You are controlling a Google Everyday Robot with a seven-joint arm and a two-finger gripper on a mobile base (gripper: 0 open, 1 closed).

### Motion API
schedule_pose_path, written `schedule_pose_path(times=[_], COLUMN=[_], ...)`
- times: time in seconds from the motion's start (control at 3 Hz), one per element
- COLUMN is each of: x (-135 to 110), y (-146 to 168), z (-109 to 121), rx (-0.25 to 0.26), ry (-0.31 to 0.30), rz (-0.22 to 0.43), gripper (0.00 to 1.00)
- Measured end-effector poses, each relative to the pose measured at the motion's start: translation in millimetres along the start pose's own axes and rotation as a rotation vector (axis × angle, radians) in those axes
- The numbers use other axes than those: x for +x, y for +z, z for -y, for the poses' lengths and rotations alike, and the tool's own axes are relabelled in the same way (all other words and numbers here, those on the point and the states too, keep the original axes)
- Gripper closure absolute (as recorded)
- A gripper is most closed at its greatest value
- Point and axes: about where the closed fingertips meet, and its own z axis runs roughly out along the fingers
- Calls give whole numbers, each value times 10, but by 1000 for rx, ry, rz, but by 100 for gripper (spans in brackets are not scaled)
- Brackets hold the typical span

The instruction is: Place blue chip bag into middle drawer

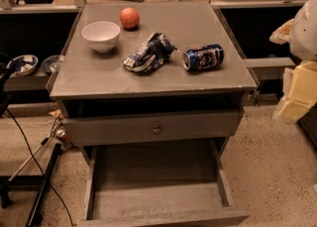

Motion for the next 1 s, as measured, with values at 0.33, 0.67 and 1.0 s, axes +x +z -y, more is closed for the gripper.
schedule_pose_path(times=[0.33, 0.67, 1.0], x=[-1, -189, -190], y=[0, 7, 8], z=[1, 386, 387], rx=[0, 28, 28], ry=[0, -51, -52], rz=[0, 24, 24], gripper=[0, 0, 0])
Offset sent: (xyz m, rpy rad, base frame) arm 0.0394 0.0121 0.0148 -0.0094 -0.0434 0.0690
